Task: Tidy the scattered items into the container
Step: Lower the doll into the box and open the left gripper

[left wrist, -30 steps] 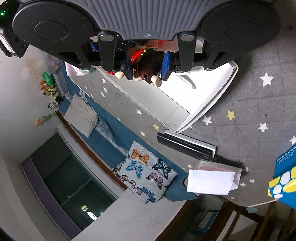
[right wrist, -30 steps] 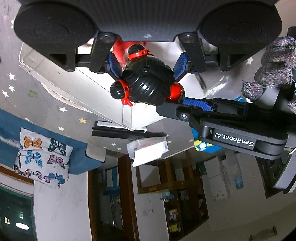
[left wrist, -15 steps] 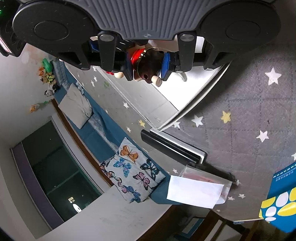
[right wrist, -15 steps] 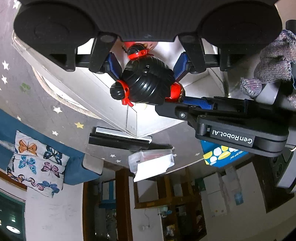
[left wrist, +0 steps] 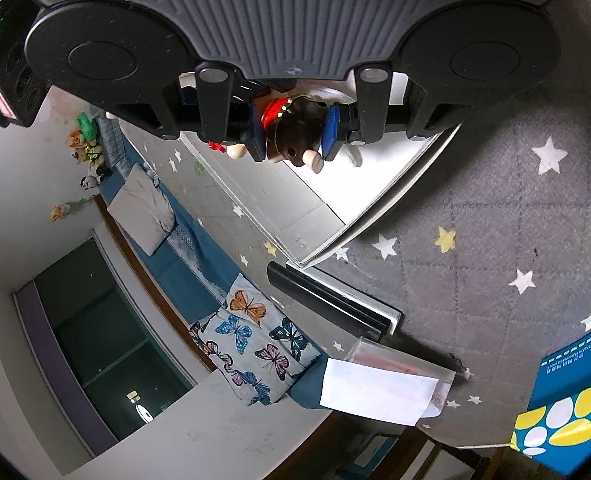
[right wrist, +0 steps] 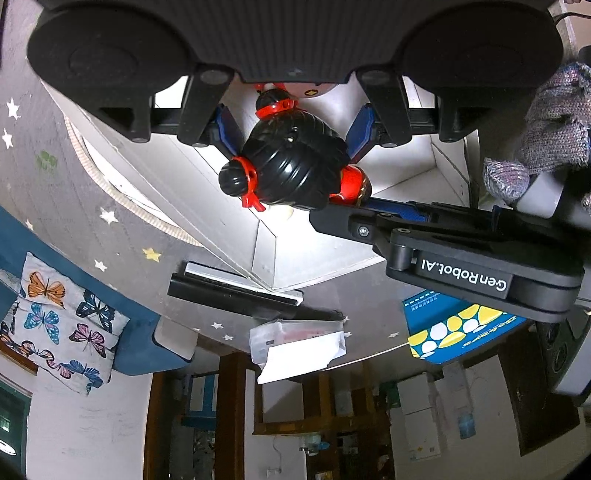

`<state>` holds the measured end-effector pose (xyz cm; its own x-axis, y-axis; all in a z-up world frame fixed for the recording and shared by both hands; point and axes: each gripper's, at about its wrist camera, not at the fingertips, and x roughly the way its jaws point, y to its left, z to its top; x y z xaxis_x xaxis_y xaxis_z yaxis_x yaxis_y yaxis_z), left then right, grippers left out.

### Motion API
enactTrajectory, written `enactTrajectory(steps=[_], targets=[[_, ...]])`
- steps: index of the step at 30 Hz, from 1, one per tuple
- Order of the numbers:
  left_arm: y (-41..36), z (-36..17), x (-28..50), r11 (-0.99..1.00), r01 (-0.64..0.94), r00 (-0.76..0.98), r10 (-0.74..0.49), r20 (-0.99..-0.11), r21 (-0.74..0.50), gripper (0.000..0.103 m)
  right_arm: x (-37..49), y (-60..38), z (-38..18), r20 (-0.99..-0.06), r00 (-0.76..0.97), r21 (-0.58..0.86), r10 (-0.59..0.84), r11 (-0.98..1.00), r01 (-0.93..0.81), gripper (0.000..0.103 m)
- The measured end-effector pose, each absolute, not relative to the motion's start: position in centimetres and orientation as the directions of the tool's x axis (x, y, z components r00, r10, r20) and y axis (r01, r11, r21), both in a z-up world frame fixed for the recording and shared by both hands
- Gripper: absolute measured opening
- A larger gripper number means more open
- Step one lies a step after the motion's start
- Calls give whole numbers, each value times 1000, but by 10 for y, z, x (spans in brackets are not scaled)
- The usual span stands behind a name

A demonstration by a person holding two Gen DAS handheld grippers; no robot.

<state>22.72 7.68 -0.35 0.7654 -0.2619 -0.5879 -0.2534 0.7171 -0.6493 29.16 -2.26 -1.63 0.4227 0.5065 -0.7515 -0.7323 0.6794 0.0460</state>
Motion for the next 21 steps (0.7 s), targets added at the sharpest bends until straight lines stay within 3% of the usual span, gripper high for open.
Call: enactTrajectory(steps=[21], targets=[[67,5,220,773,-232,735,-258,-627,-590,36,284,-26,-15,-763,429,13,484,675,-738,62]])
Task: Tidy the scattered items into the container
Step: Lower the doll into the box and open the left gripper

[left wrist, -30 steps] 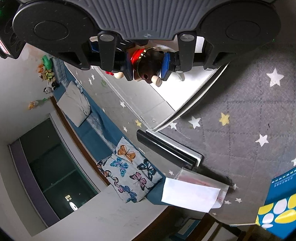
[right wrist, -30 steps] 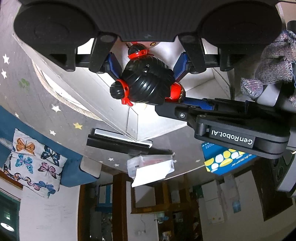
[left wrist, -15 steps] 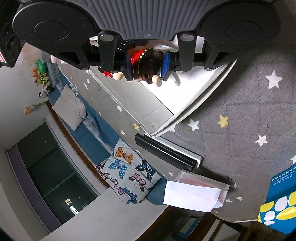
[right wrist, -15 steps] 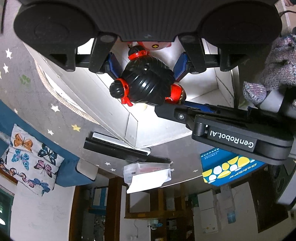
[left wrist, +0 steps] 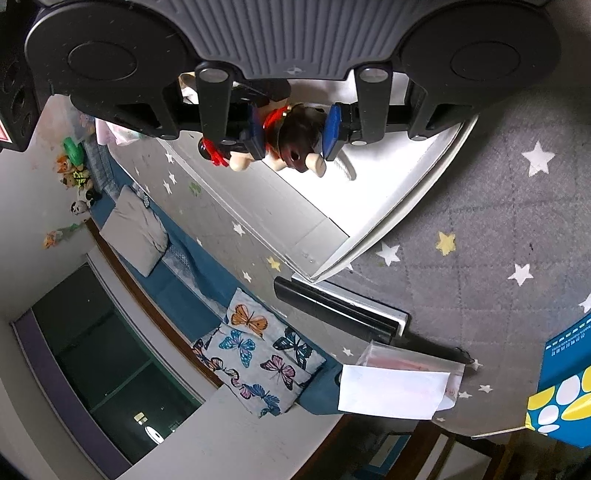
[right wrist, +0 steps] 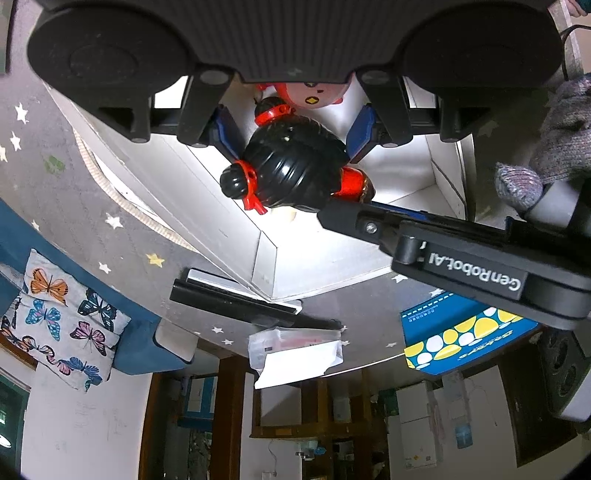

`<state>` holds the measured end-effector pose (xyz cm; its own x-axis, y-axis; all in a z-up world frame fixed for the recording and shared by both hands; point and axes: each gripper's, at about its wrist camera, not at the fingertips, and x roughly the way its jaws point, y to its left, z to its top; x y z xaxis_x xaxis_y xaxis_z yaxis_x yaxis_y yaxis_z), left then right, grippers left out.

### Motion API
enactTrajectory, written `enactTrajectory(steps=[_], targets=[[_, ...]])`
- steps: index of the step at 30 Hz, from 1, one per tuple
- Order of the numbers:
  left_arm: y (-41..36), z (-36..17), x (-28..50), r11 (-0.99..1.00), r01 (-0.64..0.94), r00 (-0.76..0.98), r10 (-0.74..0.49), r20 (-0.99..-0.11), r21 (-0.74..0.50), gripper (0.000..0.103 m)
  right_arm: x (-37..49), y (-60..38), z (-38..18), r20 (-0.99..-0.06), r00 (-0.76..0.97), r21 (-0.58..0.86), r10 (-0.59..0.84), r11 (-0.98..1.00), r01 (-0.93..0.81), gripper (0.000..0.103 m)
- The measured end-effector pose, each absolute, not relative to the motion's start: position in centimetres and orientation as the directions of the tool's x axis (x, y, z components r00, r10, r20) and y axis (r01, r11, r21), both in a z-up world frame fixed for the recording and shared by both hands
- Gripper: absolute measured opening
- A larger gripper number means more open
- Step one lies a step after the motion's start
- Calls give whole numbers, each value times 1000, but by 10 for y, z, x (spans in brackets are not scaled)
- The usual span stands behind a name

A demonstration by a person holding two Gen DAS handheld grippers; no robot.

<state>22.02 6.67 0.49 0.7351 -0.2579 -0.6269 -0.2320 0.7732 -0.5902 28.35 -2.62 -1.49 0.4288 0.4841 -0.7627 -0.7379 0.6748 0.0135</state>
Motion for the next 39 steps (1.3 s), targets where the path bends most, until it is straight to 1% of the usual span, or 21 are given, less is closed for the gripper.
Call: enactTrajectory(steps=[6,17,25,30,32,37,39], targets=[[74,8,216,758,-234,752,-256,-608,-609,36,281,-25,-15,-765,431,4,479,673,-739,60],[71,7,216,775,-222,743,-259,-617,-592,35,279,-28,-13,-760,440,9,478,684,-729,59],[63,12,207,813,-196,748,-238,-620,-549,35,268,-37,-11,-744,462,22,483,708,-706,59],[59,14,199,824,-186,749,-233,-620,-535,35,257,-43,-5,-730,478,30,488,722,-691,60],[57,15,195,833,-181,751,-227,-620,-523,35,252,-46,-3,-723,489,29,488,729,-684,64],[53,19,184,846,-162,758,-222,-613,-507,35,238,-52,1,-706,511,37,490,747,-664,66],[51,22,177,853,-153,766,-216,-605,-499,35,232,-54,2,-697,526,36,487,757,-653,70]])
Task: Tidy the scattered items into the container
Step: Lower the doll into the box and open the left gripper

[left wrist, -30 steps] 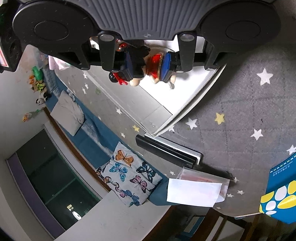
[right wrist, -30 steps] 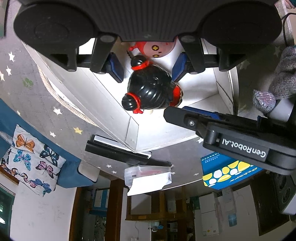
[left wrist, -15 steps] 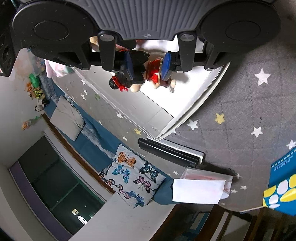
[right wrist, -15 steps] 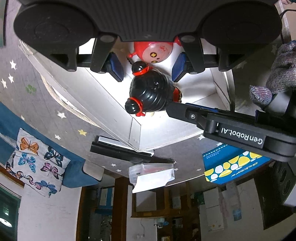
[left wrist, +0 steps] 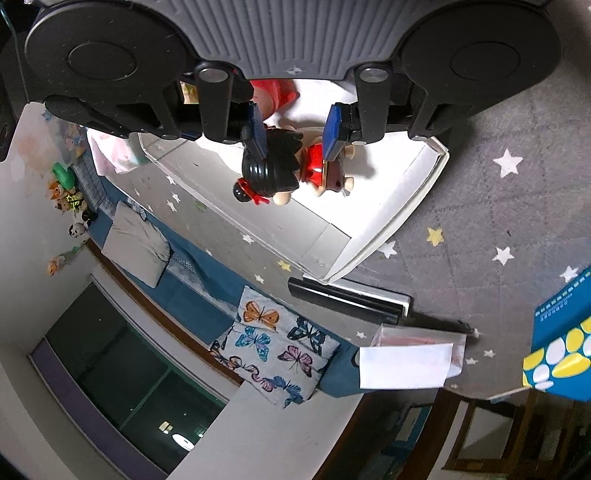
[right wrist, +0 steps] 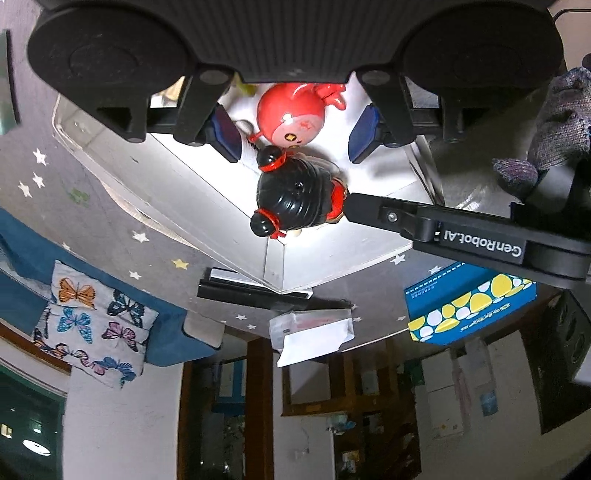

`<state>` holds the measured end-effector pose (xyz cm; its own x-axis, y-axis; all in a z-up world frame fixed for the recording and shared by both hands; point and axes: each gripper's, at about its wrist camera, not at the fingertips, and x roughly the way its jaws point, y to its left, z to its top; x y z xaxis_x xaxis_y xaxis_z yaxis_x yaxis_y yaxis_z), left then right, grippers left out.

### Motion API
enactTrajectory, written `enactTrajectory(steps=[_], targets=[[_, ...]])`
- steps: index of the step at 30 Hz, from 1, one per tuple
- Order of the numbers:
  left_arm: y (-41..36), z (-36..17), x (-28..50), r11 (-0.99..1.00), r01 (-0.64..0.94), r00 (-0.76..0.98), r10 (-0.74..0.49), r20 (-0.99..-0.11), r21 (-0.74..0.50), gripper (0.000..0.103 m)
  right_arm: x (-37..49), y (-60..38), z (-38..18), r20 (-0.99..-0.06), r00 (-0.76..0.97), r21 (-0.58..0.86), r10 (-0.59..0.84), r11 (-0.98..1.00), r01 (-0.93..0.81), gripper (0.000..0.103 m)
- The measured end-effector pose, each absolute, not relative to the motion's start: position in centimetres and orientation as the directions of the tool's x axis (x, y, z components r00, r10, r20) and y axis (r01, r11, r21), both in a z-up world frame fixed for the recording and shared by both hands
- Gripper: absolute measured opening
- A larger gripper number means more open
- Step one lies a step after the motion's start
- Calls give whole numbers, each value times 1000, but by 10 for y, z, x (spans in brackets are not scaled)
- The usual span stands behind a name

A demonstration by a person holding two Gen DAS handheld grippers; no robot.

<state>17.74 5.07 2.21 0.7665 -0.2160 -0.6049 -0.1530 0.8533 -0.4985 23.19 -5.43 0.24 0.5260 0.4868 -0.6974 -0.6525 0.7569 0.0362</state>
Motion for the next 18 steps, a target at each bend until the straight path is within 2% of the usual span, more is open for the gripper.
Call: enactTrajectory(steps=[5,8,18], targets=[[44,30,161,879,-114,783,-208,-587,-463,35,215,-62,10,-668,555,47,496,773,-633,71],[38,34,151,900,-94,786,-197,-587,-427,35,203,-67,13,-649,574,51,500,780,-623,78],[23,43,113,949,-60,815,-132,-564,-310,36,161,-84,20,-593,628,52,504,802,-595,86]])
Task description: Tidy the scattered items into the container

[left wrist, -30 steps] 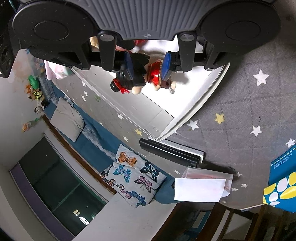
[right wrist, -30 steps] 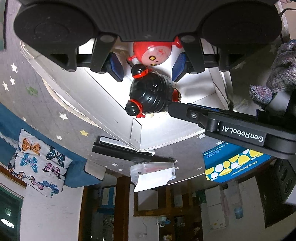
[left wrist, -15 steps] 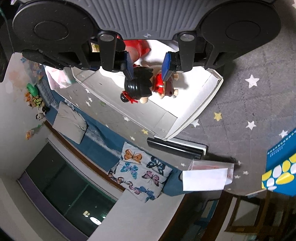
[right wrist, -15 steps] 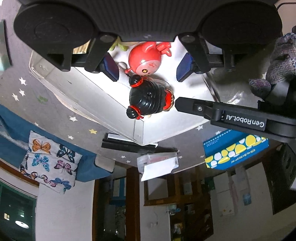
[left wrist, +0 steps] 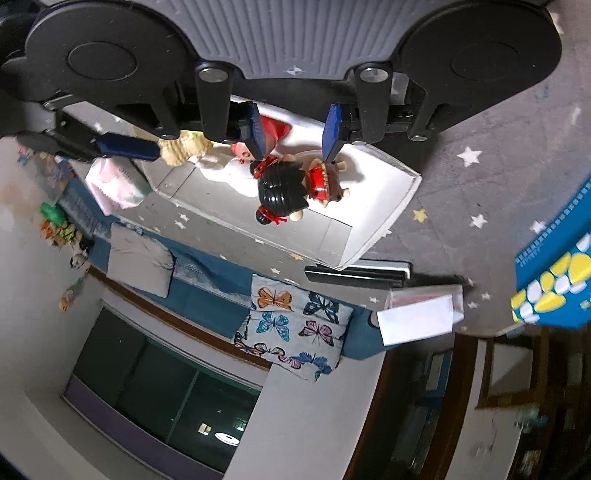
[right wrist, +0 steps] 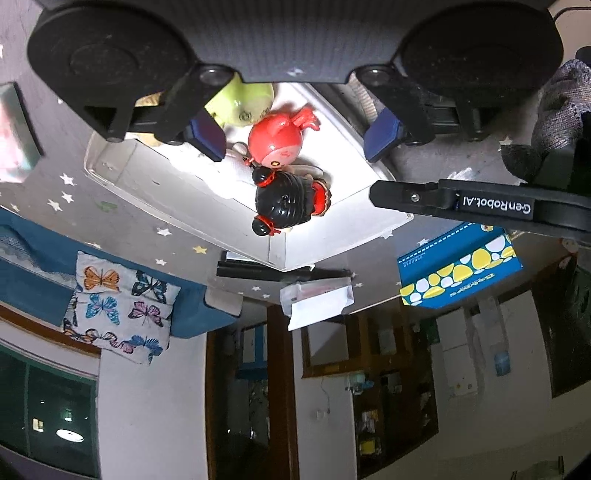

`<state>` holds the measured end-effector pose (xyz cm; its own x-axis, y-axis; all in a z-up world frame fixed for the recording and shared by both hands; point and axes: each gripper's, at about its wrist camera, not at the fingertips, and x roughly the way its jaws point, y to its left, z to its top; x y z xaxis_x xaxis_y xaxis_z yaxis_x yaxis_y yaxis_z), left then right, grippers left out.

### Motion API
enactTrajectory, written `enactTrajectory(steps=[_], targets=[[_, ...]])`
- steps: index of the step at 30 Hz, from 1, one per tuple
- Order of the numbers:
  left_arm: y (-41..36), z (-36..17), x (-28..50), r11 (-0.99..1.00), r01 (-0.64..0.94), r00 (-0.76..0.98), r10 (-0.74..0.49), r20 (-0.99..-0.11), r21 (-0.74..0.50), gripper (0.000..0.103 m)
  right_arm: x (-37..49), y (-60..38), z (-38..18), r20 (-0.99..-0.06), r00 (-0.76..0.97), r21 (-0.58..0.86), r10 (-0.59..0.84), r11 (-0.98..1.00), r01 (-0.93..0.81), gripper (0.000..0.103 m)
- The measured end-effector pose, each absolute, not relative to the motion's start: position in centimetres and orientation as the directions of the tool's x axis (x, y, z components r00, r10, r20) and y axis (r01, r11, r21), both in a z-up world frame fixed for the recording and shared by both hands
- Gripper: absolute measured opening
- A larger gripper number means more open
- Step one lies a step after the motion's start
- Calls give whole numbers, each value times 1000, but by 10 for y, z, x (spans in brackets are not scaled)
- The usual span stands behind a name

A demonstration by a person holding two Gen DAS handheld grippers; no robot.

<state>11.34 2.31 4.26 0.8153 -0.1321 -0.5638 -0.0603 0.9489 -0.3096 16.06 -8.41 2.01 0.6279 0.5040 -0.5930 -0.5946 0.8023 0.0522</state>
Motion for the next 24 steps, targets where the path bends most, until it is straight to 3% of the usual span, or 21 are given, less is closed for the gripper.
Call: enactTrajectory(steps=[13,24], targets=[[9,40,75,982,-69,809,-49,-585,-177,37,111,-99,23,-539,686,37,488,828,-560,103],[8,28,50,984,-103,778,-10,-628,-143,37,77,-102,18,-500,736,2,456,851,-526,103]])
